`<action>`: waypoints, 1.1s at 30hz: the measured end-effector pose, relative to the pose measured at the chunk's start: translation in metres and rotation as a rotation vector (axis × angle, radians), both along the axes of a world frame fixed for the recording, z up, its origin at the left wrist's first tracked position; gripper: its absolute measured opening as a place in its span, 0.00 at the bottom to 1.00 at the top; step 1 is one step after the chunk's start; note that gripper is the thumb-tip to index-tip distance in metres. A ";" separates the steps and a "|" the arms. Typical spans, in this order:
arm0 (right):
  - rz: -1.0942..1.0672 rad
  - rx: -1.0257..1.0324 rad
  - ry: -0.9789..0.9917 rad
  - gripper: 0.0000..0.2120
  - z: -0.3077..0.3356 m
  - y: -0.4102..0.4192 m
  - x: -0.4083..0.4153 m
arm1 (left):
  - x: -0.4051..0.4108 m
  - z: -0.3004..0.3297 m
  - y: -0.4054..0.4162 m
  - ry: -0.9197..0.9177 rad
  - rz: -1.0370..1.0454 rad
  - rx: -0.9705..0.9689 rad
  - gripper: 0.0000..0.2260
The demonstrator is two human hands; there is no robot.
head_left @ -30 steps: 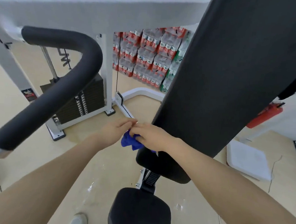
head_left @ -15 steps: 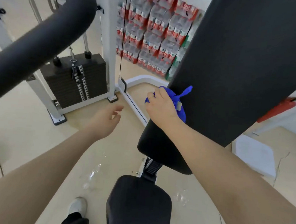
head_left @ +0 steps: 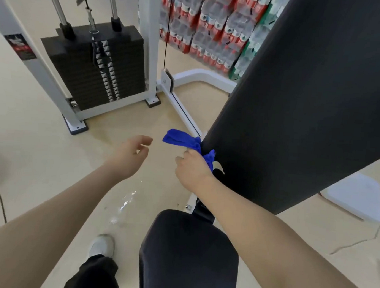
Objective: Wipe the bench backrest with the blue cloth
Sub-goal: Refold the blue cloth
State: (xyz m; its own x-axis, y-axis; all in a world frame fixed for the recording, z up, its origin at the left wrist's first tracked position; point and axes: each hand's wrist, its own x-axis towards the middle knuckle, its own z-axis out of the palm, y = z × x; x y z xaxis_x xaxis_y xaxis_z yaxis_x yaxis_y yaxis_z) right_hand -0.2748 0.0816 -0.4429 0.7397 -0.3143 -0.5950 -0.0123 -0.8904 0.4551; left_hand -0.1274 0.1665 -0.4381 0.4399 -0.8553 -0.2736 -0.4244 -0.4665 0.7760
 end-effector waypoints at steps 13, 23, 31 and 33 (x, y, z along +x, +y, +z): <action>-0.547 0.793 -0.777 0.12 0.155 0.009 -0.024 | -0.037 0.141 -0.004 0.190 -0.247 -0.099 0.13; -0.862 1.113 -0.971 0.08 0.344 -0.031 -0.076 | -0.052 0.311 -0.043 0.139 -0.450 -0.142 0.09; -0.656 0.678 -1.145 0.08 0.420 -0.059 -0.086 | -0.051 0.394 -0.071 -0.105 -0.606 -0.204 0.04; -0.605 0.529 -1.150 0.07 0.433 -0.067 -0.083 | -0.044 0.408 -0.077 -0.261 -0.591 -0.222 0.02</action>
State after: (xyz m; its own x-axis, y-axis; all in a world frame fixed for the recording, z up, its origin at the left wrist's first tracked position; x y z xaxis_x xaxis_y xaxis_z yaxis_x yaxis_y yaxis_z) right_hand -0.3573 0.0149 -0.0103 0.7198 -0.6874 0.0967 -0.5824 -0.6738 -0.4547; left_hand -0.1709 0.0898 -0.0303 -0.0910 -0.9958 -0.0119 -0.7452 0.0601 0.6641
